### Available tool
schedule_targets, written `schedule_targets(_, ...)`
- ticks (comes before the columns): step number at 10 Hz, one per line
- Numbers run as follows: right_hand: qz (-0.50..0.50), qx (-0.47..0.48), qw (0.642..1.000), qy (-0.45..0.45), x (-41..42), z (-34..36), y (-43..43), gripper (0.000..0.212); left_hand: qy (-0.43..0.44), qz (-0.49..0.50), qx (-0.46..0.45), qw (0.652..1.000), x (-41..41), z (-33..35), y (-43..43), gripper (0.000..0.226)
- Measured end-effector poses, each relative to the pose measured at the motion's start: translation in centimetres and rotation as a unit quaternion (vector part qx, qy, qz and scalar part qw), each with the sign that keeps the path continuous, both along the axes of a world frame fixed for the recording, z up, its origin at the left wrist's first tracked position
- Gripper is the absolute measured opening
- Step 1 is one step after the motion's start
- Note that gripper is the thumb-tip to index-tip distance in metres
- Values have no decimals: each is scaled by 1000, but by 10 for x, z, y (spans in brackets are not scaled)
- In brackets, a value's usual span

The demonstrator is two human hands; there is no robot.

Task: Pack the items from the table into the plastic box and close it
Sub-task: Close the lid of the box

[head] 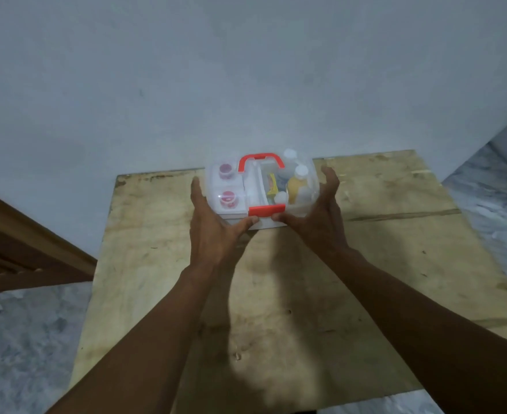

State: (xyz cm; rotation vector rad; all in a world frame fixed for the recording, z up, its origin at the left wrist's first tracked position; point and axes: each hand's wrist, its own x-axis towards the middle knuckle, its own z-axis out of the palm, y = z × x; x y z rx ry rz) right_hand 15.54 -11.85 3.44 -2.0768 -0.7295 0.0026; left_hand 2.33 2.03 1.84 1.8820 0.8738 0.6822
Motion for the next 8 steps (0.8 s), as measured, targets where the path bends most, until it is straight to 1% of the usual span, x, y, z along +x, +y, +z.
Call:
schedule_targets(1, 15, -14, 999, 46, 3, 6, 3, 121, 17, -19, 0, 1000, 0, 8, 5, 121)
schedule_targets(2, 24, -13, 997, 77, 2, 11, 4, 117, 3, -28, 6, 1000, 0, 12, 9, 99)
schedule_targets(3, 27, 3, 996, 90, 5, 17, 8, 111, -9, -25, -1, 1000, 6, 15, 13, 94)
schedule_targets(4, 32, 0, 995, 96, 17, 20, 18, 108, 2, -19, -2, 1000, 18, 18, 22, 92)
schedule_targets(6, 33, -28, 995, 85, 44, 8, 33, 108, 11, -9, 1, 1000, 38, 12, 39, 98)
schedule_targets(7, 39, -9, 996, 77, 43, 5, 34, 107, -1, -18, 6, 1000, 37, 9, 39, 99)
schedule_targets(8, 54, -2, 996, 78, 44, 7, 36, 106, 9, -22, 10, 1000, 38, 11, 39, 105)
